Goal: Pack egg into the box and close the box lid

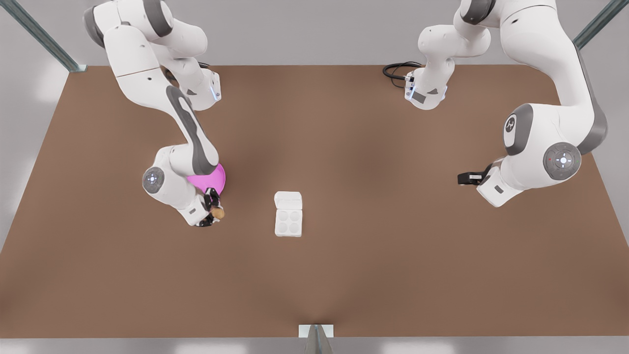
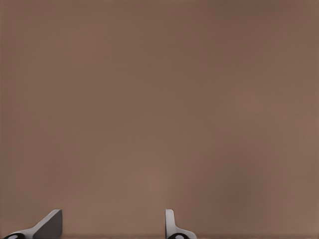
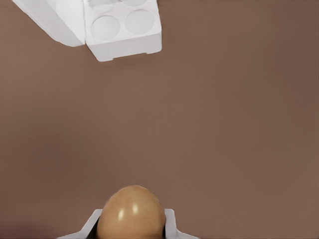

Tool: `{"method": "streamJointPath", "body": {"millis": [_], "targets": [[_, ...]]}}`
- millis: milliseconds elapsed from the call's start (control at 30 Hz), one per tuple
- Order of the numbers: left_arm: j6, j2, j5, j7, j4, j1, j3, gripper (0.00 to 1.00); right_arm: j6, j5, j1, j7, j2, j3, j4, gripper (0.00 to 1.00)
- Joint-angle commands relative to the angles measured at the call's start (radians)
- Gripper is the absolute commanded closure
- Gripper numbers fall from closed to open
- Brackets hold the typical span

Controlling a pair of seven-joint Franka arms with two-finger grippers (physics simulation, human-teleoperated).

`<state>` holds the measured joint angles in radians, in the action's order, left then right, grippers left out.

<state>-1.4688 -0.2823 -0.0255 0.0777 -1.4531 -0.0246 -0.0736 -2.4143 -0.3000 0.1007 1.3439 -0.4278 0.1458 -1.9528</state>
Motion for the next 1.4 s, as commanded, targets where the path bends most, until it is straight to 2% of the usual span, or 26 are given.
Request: {"method": "streamJointPath", "body": {"millis": [0, 233, 267, 367, 500, 733, 867, 1200, 1233, 1300, 1333, 1367], "targets": [[0.001, 0.000, -0.001, -0.001, 0.000, 0.000, -0.002, 0.00, 0.076, -0.077, 0.010, -0.049, -0.031, 0.001, 0.046, 0.51], [0.001, -0.002, -0.002, 0.001, 0.002, 0.000, 0.000, 0.00, 0.061, -0.220, 0.007, 0.020, -0.180, 0.052, 0.213, 0.51], [0.001, -0.002, -0.002, 0.001, 0.002, 0.000, 0.000, 0.00, 0.060, -0.327, 0.007, 0.102, -0.195, 0.058, 0.229, 0.51], [0.001, -0.002, -0.002, 0.001, 0.002, 0.000, 0.000, 0.00, 0.060, -0.471, 0.004, 0.248, -0.221, 0.060, 0.273, 0.51], [-0.001, -0.002, -0.002, 0.001, 0.004, 0.000, 0.000, 0.00, 0.061, -0.579, 0.007, 0.313, -0.253, 0.104, 0.336, 0.51], [-0.004, -0.009, -0.022, 0.001, 0.004, -0.002, 0.000, 0.00, 0.050, -0.709, 0.007, 0.481, -0.362, 0.190, 0.374, 0.51], [-0.004, -0.011, -0.022, 0.001, 0.004, 0.000, 0.000, 0.00, 0.072, -0.795, -0.001, 0.575, -0.400, 0.199, 0.374, 0.51], [-0.005, -0.017, -0.022, -0.001, 0.004, 0.000, 0.000, 0.00, 0.073, -0.812, -0.004, 0.592, -0.440, 0.210, 0.403, 0.50], [-0.005, -0.015, -0.022, -0.001, 0.004, 0.000, 0.000, 0.00, 0.073, -0.820, -0.004, 0.590, -0.440, 0.210, 0.402, 0.46], [-0.004, -0.017, -0.022, -0.001, 0.004, 0.000, 0.000, 0.00, 0.075, -0.829, -0.007, 0.590, -0.440, 0.210, 0.402, 0.43], [-0.004, -0.015, -0.022, -0.001, 0.005, 0.002, 0.000, 0.00, 0.073, -0.829, -0.007, 0.590, -0.443, 0.210, 0.402, 0.38], [-0.004, -0.017, -0.022, -0.001, 0.004, 0.002, 0.000, 0.00, 0.073, -0.847, -0.006, 0.590, -0.443, 0.210, 0.402, 0.09]]}}
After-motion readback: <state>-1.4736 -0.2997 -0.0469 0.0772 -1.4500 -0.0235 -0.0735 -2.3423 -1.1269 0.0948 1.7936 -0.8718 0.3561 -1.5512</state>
